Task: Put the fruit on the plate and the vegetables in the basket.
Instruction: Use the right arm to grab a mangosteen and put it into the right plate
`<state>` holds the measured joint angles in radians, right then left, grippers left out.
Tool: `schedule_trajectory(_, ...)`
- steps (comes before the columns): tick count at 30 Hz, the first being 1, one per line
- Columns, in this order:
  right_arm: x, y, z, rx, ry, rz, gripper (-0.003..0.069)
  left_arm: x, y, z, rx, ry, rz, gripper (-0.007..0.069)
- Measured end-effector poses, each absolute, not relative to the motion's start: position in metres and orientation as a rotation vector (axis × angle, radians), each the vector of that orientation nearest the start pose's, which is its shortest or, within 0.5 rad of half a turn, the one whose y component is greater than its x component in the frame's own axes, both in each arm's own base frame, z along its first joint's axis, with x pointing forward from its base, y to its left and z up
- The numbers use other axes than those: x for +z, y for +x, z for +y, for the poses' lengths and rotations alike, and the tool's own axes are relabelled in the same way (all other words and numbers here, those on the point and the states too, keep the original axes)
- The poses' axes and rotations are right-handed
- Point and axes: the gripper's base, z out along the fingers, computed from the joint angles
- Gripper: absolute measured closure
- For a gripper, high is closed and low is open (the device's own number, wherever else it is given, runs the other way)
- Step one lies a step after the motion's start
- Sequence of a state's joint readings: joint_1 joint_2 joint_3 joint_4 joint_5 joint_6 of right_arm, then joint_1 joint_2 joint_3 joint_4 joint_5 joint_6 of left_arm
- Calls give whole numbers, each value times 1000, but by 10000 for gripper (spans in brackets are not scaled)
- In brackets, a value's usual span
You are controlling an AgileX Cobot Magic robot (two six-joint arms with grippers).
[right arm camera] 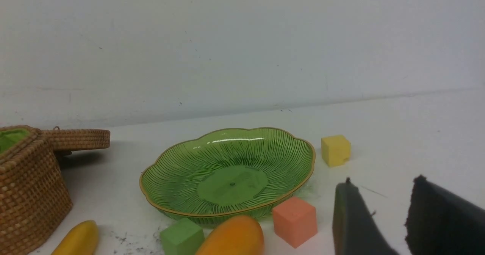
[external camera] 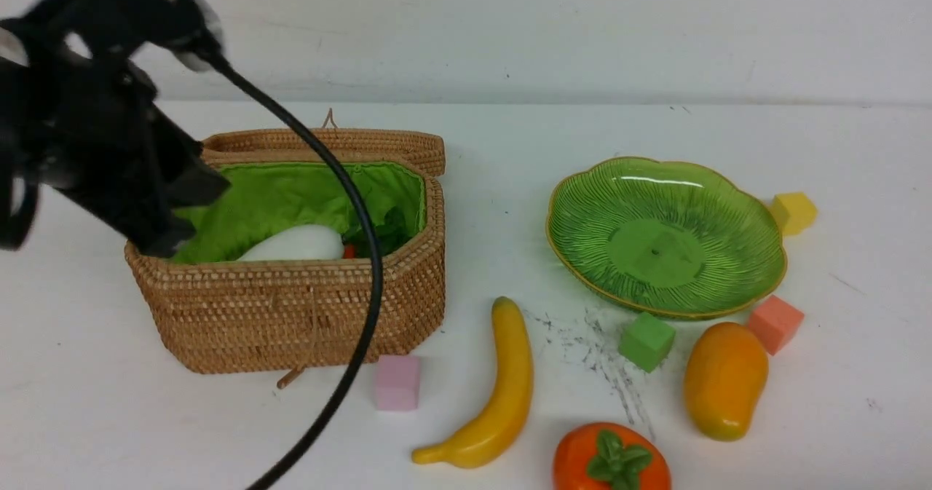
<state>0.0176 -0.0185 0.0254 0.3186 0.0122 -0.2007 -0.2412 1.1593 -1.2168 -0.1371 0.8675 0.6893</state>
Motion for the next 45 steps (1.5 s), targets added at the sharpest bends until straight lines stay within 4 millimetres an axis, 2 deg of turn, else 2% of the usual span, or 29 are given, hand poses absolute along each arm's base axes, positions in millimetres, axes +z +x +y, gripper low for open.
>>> schedule_trajectory(2,205,56,1,112,72,1501,414,410,198,-59,40,933,2069,569)
schedule_trajectory(3,205,56,1,112,72,1501,414,412,193,-58,31,919,2076,589)
schedule_trajectory(4,205,56,1,112,72,1501,414,415,179,-55,5,890,2094,631)
schedule_trajectory(8,205,56,1,112,72,1501,414,410,138,-51,-116,843,2163,638)
schedule_trajectory(10,205,56,1,112,72,1501,414,402,106,-49,-211,850,2164,638)
schedule_trajectory(15,205,56,1,112,72,1501,414,386,52,-44,-325,814,2059,638)
schedule_trajectory(17,205,56,1,112,72,1501,414,381,40,-41,-323,786,2003,638)
schedule_trajectory(24,205,56,1,112,72,1501,414,377,29,-40,-352,680,1831,638)
schedule_trajectory(41,205,56,1,112,72,1501,414,375,32,-34,-251,686,1830,637)
schedule_trajectory(45,205,56,1,113,71,1501,414,366,27,-29,-238,606,1805,637)
